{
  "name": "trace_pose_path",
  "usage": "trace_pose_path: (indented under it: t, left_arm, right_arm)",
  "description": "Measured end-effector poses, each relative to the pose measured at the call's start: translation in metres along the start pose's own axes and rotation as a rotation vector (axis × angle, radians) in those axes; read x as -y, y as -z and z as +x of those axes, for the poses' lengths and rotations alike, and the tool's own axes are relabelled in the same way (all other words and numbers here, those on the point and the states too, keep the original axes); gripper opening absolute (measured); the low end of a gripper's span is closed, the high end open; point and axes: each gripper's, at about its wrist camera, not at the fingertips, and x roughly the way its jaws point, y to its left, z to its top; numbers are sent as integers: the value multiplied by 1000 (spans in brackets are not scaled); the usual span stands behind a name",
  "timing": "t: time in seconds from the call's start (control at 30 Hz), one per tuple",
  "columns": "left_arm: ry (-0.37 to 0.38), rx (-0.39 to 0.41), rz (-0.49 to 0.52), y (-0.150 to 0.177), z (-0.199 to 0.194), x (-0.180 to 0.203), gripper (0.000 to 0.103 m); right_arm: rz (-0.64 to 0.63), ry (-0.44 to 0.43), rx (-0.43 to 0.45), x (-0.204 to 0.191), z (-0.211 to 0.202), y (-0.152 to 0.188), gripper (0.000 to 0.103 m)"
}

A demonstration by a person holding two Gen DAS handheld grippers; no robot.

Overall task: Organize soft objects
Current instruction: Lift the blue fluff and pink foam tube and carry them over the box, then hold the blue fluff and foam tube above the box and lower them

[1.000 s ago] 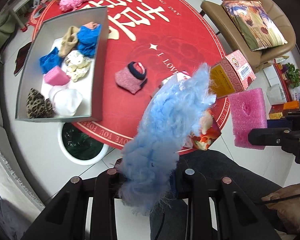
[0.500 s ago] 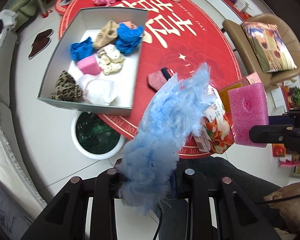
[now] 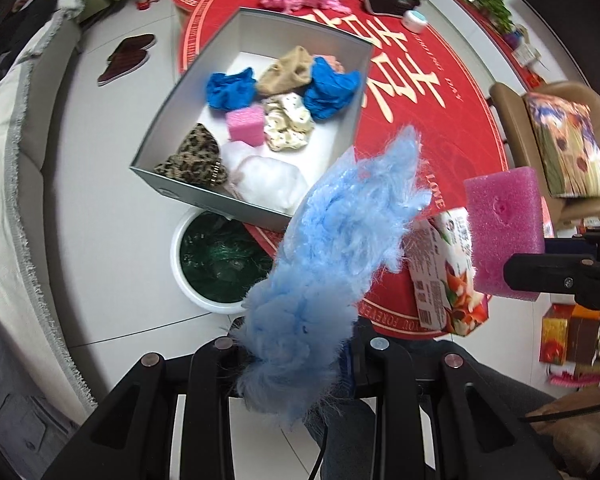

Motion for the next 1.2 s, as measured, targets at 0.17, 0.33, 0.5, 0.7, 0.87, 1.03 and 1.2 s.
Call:
trace_pose_path:
  t: [0.17, 0.33, 0.5, 0.7, 0.87, 1.03, 1.2]
  left_arm:
    - [-27, 13, -40, -9, -1, -10, 31]
    - [-61, 30, -85, -24, -4, -16, 31]
    - [-80, 76, -135, -41, -10, -19, 31]
    - [-97, 97, -182, -60, -12, -19, 31]
    - [-97, 100, -209, -70, -11, -21, 31]
    - [-110, 112, -237, -80, -13, -26, 31]
    - [-127, 111, -262, -89, -10, -32, 31]
  right_arm:
    - [-14, 3, 10, -5, -3, -12, 27]
    - [-36, 34, 41, -10, -9, -27, 27]
    - [-63, 50, 63, -15, -15, -42, 27]
    - [-85, 59, 98, -20, -21, -59, 27]
    - [-98, 65, 116, -21, -25, -73, 27]
    - [-103, 67, 131, -20, -27, -88, 27]
    - [-119, 78, 141, -22, -27, -102, 27]
